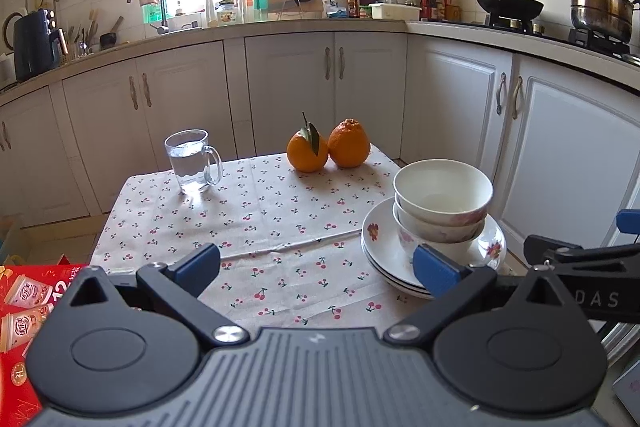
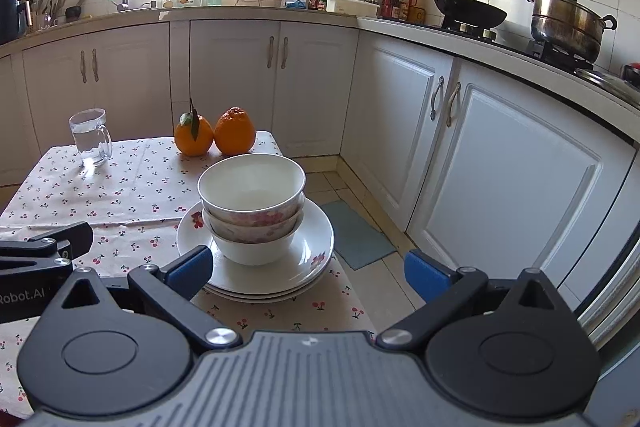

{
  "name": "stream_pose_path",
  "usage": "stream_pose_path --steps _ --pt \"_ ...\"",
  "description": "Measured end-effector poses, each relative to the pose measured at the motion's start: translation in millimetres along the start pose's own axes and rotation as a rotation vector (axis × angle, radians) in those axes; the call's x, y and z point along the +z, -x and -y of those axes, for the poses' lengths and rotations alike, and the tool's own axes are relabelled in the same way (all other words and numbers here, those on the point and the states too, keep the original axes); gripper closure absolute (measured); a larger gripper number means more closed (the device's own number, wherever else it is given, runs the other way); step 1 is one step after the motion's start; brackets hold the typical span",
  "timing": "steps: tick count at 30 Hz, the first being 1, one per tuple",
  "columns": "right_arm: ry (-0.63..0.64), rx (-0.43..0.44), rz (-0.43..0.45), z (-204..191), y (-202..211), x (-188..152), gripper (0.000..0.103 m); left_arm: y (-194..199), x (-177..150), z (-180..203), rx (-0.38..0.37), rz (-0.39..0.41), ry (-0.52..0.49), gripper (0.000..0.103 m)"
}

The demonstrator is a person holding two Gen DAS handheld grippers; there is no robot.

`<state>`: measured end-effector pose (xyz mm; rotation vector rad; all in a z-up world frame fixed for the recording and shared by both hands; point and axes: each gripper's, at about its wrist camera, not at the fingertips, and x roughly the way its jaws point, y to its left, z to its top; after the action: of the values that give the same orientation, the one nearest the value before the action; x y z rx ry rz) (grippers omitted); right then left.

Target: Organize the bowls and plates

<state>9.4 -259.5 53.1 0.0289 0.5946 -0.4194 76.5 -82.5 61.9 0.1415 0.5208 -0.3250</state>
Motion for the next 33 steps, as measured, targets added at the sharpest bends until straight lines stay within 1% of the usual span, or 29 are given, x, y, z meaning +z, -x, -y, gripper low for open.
stream_pose_path --steps 11,33 --pt "0.0 -0.001 -0.001 -1.9 -2.0 0.4 0.0 -1.7 1.4 0.4 0.019 -0.011 -0.002 0.001" --pt "0.008 -0.015 0.009 -0.7 2.0 -0.2 0.0 -0.7 1.0 1.3 0.019 -0.012 -0.003 0.001"
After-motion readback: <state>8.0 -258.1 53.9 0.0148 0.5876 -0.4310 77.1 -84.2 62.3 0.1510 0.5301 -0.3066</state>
